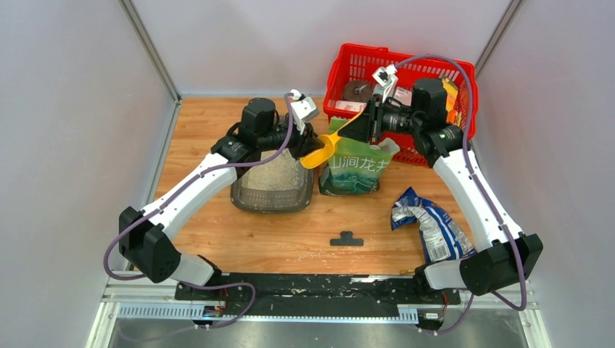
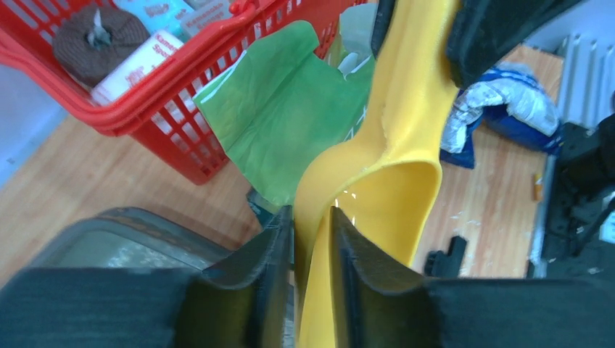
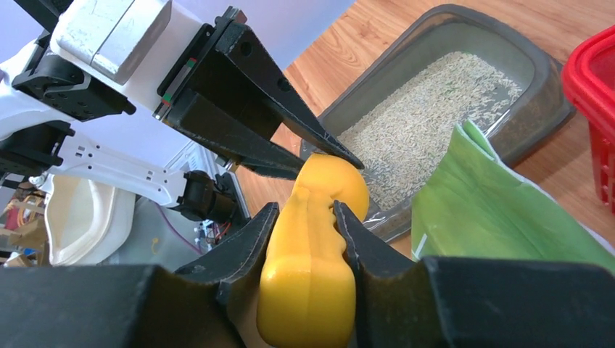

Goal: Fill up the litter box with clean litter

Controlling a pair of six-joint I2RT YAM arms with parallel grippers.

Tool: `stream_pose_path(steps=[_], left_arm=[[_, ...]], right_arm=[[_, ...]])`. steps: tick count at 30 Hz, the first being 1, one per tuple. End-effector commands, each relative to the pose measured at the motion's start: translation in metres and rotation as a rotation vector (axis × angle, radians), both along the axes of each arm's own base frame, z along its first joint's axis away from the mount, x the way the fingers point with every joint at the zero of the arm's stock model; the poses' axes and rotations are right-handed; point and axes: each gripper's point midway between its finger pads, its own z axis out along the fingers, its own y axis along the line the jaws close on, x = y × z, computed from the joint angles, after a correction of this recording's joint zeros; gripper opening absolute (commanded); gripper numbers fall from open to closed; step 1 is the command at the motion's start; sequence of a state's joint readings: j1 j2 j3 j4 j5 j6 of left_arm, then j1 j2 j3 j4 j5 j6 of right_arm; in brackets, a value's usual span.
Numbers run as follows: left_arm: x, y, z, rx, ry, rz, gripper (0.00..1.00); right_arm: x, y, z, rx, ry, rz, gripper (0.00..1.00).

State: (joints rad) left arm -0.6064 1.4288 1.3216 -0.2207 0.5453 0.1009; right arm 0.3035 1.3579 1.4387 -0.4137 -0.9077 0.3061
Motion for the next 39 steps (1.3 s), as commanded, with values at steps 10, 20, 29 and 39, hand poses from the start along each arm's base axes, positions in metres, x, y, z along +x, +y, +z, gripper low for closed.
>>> stream_pose_path(steps=[10,20,29,39], left_arm=[[0.017,-0.013,0.040,0.008,-0.232,-0.082,0.66],[0.060,-0.047,0.025,0.011,-0.188,-0.100,0.66],[0.058,-0.057,0.024,0.000,-0.177,-0.152,0.46],[0.078,-0.034,0.022,0.046,-0.184,0.044,0.68]], right_arm=[[0.040,-0.110,0.102,0.060,-0.228,-0.358,0.00],[0.044,-0.169,0.076,-0.114,-0.200,-0.582,0.00],[0.033,-0.182,0.044,-0.252,-0.111,-0.590,0.00],[0.040,-0.183,0.033,-0.276,-0.043,-0.567,0.00]])
